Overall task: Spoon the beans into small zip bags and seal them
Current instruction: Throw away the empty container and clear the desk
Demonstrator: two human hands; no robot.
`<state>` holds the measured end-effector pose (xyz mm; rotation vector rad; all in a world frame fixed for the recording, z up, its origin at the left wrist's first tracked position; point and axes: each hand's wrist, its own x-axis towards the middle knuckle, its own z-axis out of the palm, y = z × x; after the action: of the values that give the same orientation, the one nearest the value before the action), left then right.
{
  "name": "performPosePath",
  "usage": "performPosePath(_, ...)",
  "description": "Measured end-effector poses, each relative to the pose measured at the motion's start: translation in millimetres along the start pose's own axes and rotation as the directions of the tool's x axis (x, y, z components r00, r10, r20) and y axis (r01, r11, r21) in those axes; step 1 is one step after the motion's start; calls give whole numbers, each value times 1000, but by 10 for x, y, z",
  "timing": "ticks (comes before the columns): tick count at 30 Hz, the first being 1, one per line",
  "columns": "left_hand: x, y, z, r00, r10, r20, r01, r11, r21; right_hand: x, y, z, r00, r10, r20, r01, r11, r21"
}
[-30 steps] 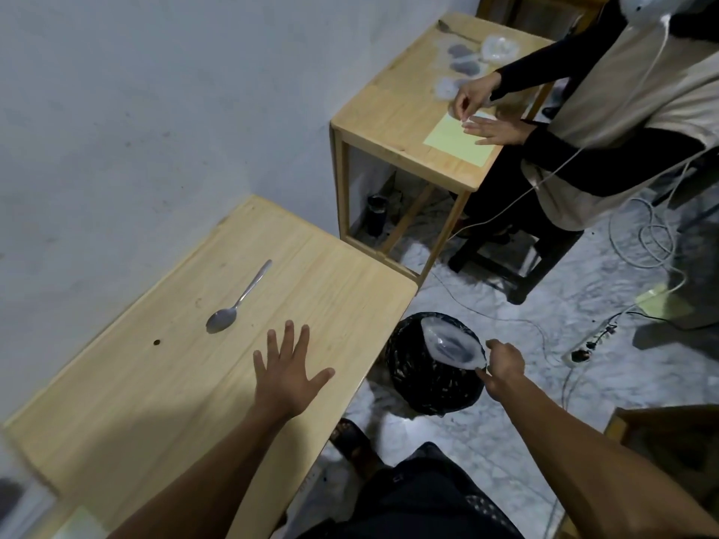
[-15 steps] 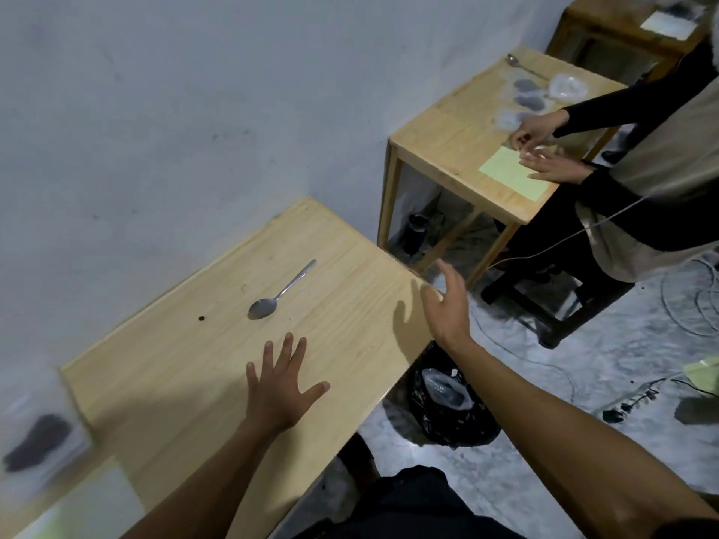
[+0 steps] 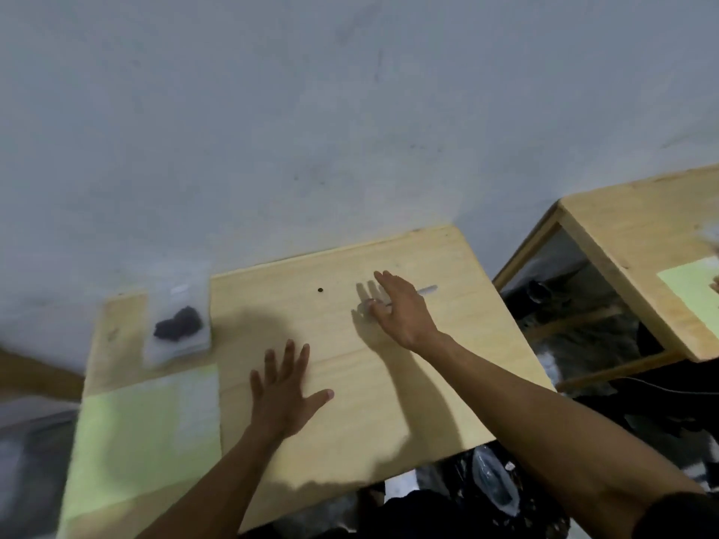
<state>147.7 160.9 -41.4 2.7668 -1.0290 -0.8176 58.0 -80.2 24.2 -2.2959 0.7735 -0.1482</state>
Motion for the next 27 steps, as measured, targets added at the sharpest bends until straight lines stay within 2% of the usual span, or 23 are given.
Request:
performPosePath(6,-101,-64,79,995,-93,-38,89,991,-98,505,-319,353,954,-117,276,169,971,-171)
performPosePath(10,-89,-57,70,995,-99,-15,97,991,-97,772,-467,496,915,-150,375,249,941,-229)
performPosePath(16,-81,-57,76,994,-107,10,108,989,-101,941,-576,693,941,-149,305,238,930,-280)
performPosePath(19,-90,-57,67,995,-102,15,103,991,-87,961,-557,743,967,-102,233,163,952,-258)
performPosePath(23,-89,-65,72,995,-99,20,100,992,-75,1003,-514,800,968,-73,241,135,958,-252)
performPosePath(27,-73,-68,73,996,-86,31,88,993,-81,957,-527,802,971,-72,230,105,985,-134)
